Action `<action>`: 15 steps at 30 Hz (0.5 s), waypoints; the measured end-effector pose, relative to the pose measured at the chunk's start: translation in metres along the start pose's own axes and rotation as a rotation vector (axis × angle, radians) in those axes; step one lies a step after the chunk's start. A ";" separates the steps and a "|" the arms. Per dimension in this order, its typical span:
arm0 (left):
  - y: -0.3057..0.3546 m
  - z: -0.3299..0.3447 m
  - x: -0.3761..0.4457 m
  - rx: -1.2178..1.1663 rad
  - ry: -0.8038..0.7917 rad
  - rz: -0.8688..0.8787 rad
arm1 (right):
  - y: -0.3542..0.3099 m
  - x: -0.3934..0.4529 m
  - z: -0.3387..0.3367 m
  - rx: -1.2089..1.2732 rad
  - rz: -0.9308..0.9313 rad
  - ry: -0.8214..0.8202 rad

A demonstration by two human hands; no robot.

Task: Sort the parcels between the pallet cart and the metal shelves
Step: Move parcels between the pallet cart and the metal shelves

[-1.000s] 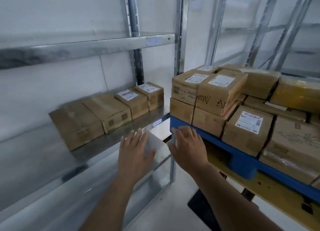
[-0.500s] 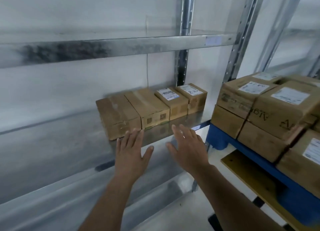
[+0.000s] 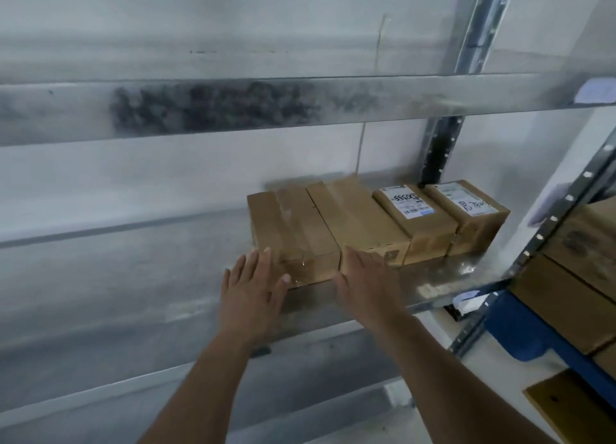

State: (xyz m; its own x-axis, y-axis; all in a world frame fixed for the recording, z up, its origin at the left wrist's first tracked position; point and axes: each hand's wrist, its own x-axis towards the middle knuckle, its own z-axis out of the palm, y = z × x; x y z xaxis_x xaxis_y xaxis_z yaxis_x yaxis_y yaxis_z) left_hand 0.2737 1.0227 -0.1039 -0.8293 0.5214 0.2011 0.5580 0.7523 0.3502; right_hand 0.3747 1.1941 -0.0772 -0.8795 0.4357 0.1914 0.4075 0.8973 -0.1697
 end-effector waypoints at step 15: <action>-0.028 0.010 0.067 -0.243 -0.187 -0.199 | -0.015 0.070 0.024 0.012 -0.019 -0.044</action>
State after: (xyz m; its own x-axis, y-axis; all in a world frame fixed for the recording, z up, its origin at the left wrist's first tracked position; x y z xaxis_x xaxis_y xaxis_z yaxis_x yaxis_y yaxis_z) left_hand 0.2032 1.0402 -0.1094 -0.8884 0.4557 -0.0557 0.3437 0.7406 0.5774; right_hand 0.3014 1.2094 -0.0850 -0.8970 0.4148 0.1524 0.3879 0.9043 -0.1780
